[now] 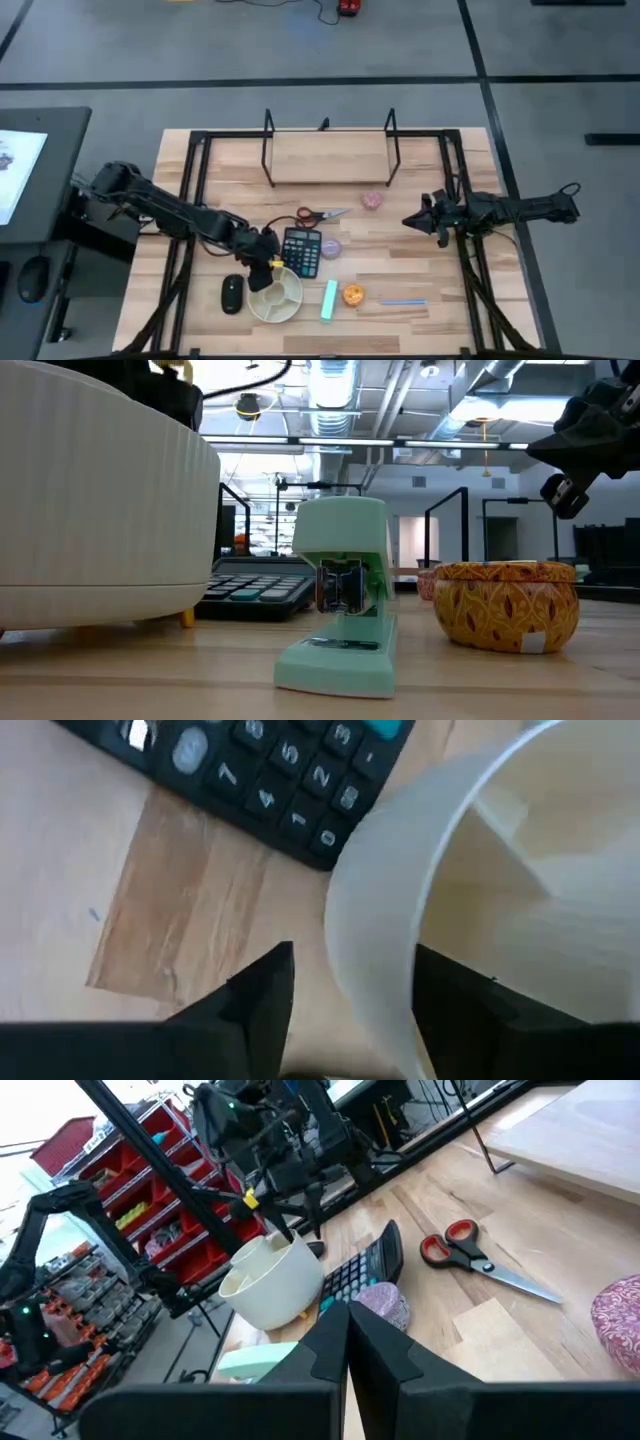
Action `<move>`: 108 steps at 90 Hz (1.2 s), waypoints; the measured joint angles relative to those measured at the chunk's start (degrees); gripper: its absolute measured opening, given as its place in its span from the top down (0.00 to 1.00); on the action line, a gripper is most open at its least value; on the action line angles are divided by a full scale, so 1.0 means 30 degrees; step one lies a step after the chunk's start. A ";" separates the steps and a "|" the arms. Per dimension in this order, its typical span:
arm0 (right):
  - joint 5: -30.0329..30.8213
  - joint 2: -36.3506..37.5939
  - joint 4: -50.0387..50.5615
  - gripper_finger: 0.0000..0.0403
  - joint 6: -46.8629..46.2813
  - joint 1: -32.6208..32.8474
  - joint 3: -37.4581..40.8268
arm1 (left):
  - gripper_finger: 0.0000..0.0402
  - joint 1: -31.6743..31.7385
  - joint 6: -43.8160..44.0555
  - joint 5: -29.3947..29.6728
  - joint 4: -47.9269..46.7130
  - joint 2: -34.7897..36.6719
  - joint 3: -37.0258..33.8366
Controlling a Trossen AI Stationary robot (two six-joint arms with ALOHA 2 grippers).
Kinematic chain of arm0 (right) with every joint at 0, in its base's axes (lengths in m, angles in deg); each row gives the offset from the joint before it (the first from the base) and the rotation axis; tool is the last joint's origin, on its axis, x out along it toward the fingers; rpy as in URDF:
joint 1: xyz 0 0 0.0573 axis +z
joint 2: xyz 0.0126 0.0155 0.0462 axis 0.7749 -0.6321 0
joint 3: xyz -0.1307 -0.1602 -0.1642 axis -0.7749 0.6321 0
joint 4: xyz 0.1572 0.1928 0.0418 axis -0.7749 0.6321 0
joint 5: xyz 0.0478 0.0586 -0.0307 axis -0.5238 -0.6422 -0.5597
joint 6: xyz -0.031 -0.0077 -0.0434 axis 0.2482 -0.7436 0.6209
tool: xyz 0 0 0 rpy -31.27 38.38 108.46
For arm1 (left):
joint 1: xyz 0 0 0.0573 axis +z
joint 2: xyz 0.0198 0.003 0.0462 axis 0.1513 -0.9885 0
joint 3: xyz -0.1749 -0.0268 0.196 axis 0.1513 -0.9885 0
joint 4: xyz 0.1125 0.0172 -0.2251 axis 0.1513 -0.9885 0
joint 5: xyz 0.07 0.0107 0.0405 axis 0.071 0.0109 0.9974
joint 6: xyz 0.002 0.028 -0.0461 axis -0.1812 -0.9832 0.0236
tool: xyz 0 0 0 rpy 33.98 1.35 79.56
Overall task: Stock shelves
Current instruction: Put the white pen organizer on the shelf
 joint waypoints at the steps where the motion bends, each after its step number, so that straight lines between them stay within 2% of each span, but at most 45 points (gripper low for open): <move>1: 0.0000 0.0000 0.0000 1.00 0.0000 -0.0002 0.0002 | 0.59 0.0000 0.0089 -0.0079 0.0000 -0.0055 0.0000; 14: 0.0000 0.0000 0.0000 1.00 0.0000 0.0005 0.0003 | 0.67 0.0117 0.1761 -0.1279 0.0033 -0.0650 0.0000; 30: 0.0000 0.0000 0.0000 1.00 0.0000 -0.0003 -0.0005 | 0.92 0.0247 0.2723 -0.1664 0.0474 -0.0522 0.0000; 35: 0.0000 0.0007 0.0000 1.00 0.0000 0.0004 0.0002 | 0.97 0.0405 0.3029 -0.1817 0.0174 -0.0500 0.0230; 53: 0.0000 0.0002 0.0000 1.00 0.0000 -0.0001 0.0003 | 1.00 0.1450 0.3712 -0.1664 -0.0248 -0.0486 0.2762; 72: 0.0000 0.0000 0.0000 1.00 0.0000 -0.0003 0.0003 | 1.00 0.3554 0.3530 -0.0039 -0.1896 -0.0640 0.6634; 88: 0.0000 0.0005 0.0000 1.00 0.0000 -0.0001 -0.0003 | 1.00 0.6703 0.2930 0.1566 -0.2471 -0.0653 0.9206; 108: 0.0000 0.0007 0.0000 1.00 0.0000 0.0002 -0.0002 | 1.00 1.1421 -0.0277 0.2949 -0.2677 -0.0646 1.1057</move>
